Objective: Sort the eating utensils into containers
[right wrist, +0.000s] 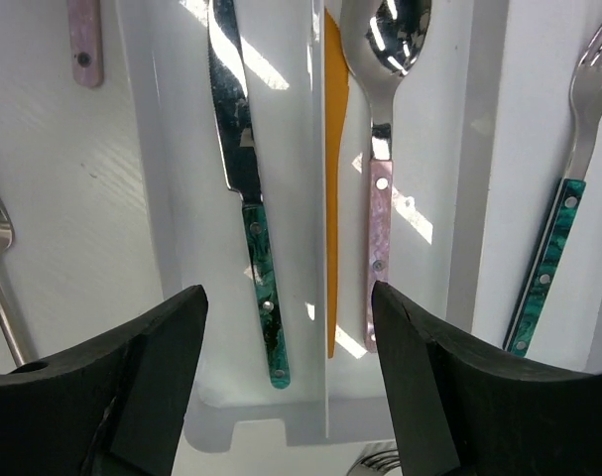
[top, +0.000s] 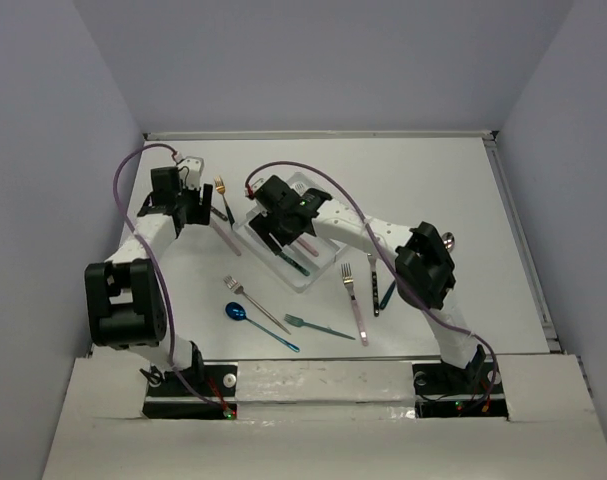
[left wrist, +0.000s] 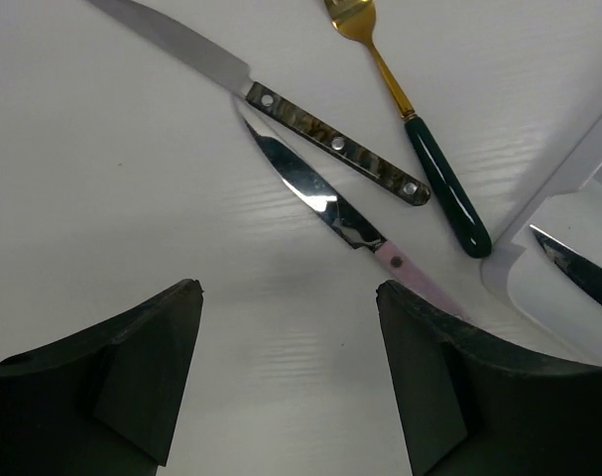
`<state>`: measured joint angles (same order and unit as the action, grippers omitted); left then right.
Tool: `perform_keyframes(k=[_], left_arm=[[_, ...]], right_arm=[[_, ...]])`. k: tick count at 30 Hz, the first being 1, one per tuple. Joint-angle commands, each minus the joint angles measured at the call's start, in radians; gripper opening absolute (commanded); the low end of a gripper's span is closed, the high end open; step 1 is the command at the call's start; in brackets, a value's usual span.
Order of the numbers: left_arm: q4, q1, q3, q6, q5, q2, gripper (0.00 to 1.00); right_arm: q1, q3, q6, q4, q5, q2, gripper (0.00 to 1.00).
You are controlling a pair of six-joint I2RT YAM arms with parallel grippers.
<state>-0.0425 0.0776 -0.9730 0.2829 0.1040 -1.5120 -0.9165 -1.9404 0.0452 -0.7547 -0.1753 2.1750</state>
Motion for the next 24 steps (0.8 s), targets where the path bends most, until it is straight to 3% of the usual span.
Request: perform_keyframes(k=[1,6,13,24], left_arm=[[-0.017,-0.070,-0.055,-0.045,-0.009,-0.080,0.84],[0.001,-0.091,-0.172,-0.114,-0.093,-0.232,0.88],[0.035,-0.055,-0.315,-0.249,-0.075,-0.344,0.80],[-0.014,-0.055,-0.414,-0.275,-0.040,-0.490,0.75]], right_arm=[[0.005,-0.006,0.012,0.092,-0.062,-0.080,0.73],[0.005,0.032,0.013,0.098,-0.056,-0.078,0.72],[0.005,0.112,0.025,0.101,-0.064,-0.092,0.72],[0.024,0.146,0.031,0.109,-0.067,-0.083,0.71]])
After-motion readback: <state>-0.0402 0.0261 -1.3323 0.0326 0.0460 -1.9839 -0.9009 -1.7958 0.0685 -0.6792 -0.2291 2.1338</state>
